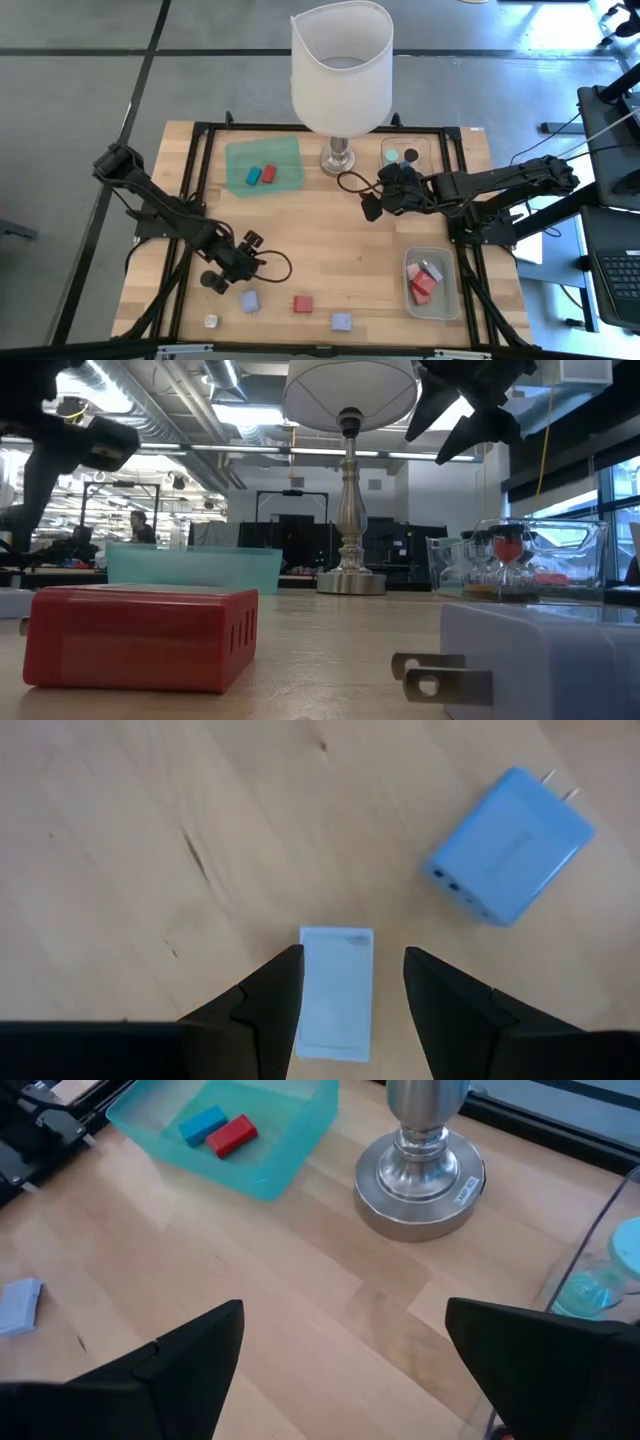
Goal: Pick & Place Office items
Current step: Put the white digital timer into the green bin
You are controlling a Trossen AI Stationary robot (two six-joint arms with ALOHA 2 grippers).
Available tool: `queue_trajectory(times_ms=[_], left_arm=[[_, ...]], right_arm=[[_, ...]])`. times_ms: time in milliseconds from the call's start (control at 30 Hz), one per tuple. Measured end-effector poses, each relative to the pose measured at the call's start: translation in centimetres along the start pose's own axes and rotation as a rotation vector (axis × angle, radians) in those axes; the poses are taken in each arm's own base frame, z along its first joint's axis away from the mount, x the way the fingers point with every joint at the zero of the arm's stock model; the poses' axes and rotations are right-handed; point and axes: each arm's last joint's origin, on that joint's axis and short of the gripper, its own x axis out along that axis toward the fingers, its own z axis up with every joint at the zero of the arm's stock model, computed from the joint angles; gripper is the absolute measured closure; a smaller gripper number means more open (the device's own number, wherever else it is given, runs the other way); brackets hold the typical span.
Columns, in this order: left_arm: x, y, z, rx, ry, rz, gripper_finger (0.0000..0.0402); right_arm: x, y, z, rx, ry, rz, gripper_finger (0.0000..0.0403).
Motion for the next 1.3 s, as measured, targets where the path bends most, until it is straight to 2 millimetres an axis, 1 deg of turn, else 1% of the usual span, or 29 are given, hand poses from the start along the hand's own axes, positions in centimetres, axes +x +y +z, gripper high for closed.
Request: queue_trajectory(times_ms=[200, 367, 500, 600, 700, 833, 1033, 1133, 1300], left_arm=[[0.8, 0.0, -1.0, 0.012, 0.009, 0.035, 0.0231], [1.7, -0.2, -1.6, 0.021, -0.048, -0.025, 0.0231], [2.1, -0.2, -1.7, 0.019, -0.073, -0.016, 0.0230], [2.1, -0.2, -1.7, 0.015, -0.073, -0.009, 0.0230], [2.1, -0.2, -1.8, -0.028, -0.071, -0.002, 0.0225], [2.2, -0.2, -1.8, -0.065, -0.069, 0.005, 0.0202], [2.0, -0.4, -2.0, -0.062, -0.061, 0.008, 0.0163], [1.5, -0.5, -2.4, -0.060, -0.039, 0.006, 0.0158], [0.5, -0.4, -3.4, -0.047, 0.014, 0.020, 0.0161]], right_arm=[[0.0, 0.0, 0.0, 0.002, -0.001, 0.000, 0.0052], [0.0, 0.0, 0.0, 0.002, -0.002, 0.001, 0.0052], [0.0, 0.0, 0.0, 0.003, -0.002, 0.001, 0.0052], [0.0, 0.0, 0.0, 0.003, -0.002, 0.002, 0.0052], [0.0, 0.0, 0.0, 0.003, -0.002, 0.002, 0.0052], [0.0, 0.0, 0.0, 0.003, -0.005, 0.000, 0.0052], [0.0, 0.0, 0.1, 0.004, -0.023, -0.015, 0.0052], [0.0, -0.1, 0.1, 0.004, -0.024, -0.015, 0.0052], [0.1, -0.1, 0.2, 0.028, -0.043, -0.030, 0.0052]])
